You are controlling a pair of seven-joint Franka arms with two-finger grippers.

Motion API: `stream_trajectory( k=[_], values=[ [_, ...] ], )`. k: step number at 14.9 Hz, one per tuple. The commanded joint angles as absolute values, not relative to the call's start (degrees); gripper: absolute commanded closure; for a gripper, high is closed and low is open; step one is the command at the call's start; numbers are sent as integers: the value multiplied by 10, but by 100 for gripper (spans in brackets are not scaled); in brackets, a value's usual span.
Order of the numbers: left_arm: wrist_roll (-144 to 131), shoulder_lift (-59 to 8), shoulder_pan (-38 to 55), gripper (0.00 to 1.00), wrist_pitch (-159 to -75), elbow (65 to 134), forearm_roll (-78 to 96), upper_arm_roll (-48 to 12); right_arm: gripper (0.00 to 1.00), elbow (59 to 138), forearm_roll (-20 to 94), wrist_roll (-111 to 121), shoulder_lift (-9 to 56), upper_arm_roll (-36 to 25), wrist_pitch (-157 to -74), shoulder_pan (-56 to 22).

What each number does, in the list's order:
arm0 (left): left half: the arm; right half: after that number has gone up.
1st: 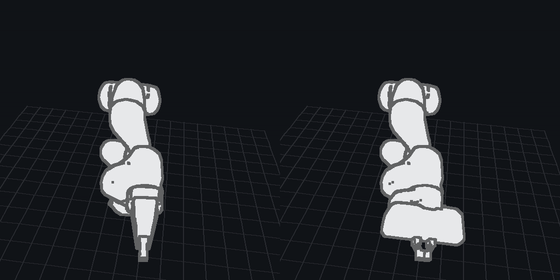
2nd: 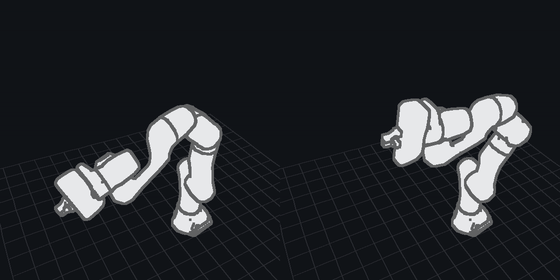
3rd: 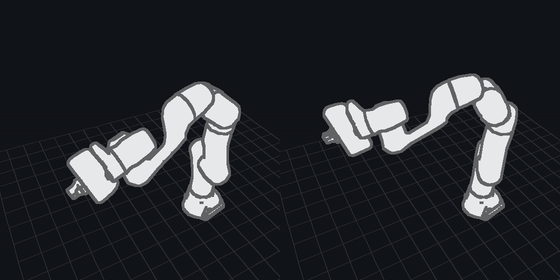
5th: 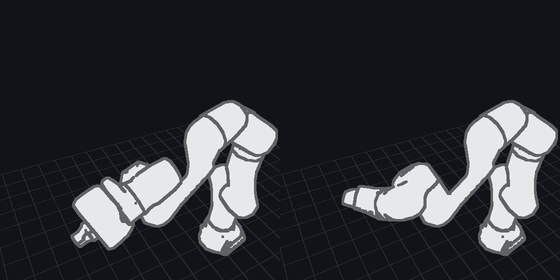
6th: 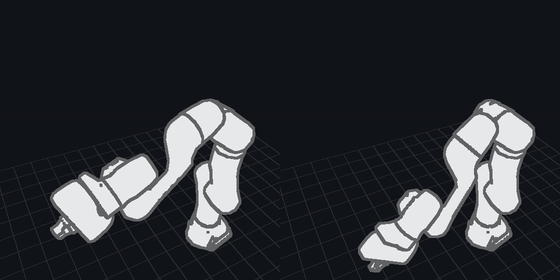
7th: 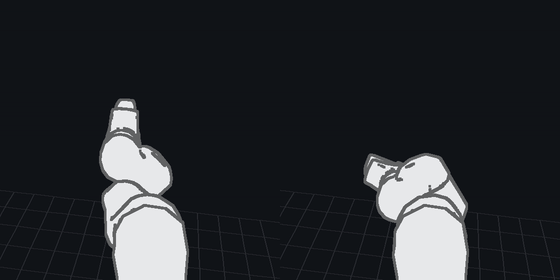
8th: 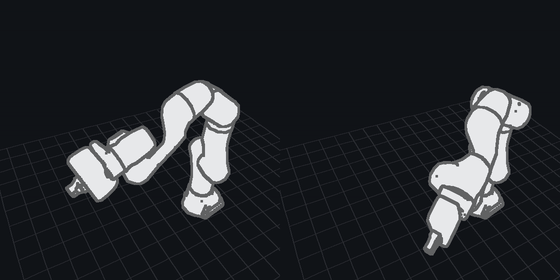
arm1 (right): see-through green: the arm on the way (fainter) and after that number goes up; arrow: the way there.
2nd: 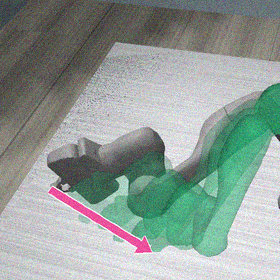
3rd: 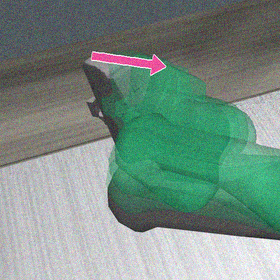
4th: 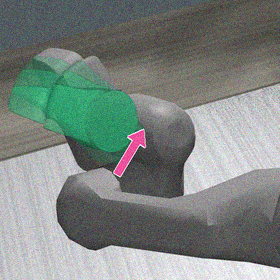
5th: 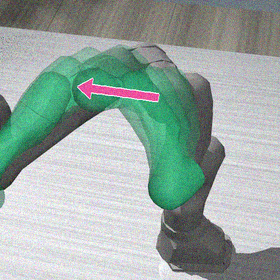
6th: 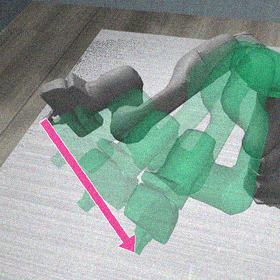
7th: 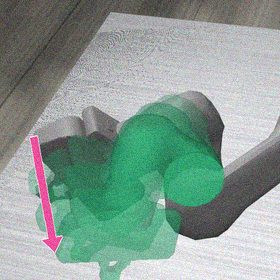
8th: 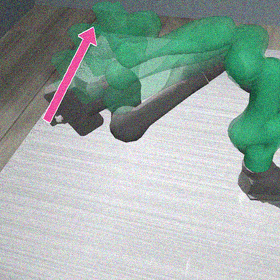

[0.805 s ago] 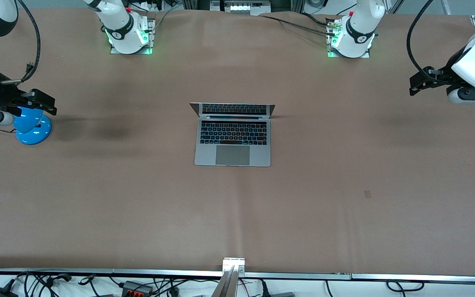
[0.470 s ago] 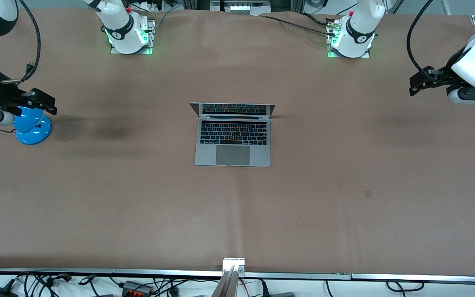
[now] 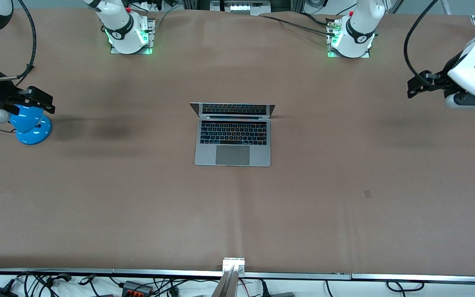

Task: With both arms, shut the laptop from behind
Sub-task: 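Raise both grippers from the rest pose toward the laptop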

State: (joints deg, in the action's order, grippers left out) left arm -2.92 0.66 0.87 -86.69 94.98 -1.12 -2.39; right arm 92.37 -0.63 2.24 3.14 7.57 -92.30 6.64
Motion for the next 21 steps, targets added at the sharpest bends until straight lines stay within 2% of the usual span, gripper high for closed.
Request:
stream_trajectory(
  k=[1,4,6,7,8,9,10,11,17,21],
  values=[
    [-31,-19,10,0,-847,935,-15,-24,0,911,5,42,41,73,-900,69],
    [13,-27,9,1,-822,934,-17,-22,0,911,11,55,36,71,-879,68],
    [21,-35,7,43,-817,928,-15,-21,0,910,14,68,40,69,-875,73],
    [21,-35,7,60,-810,927,-13,-21,8,910,18,82,41,69,-878,77],
    [21,-35,10,75,-809,927,-13,-23,49,908,28,83,41,69,-875,77],
    [19,-35,15,89,-807,926,-13,-24,82,903,32,76,40,69,-874,77],
    [18,-35,17,96,-800,927,-13,-25,93,897,26,58,40,71,-870,74],
    [19,-35,18,98,-787,927,-12,-28,100,891,32,42,41,72,-856,75],
    [-13,-37,37,99,-733,938,53,-47,100,902,54,22,70,76,-825,33],
    [-96,-59,48,99,-740,947,132,-96,100,965,138,-67,79,76,-856,10]
  ],
)
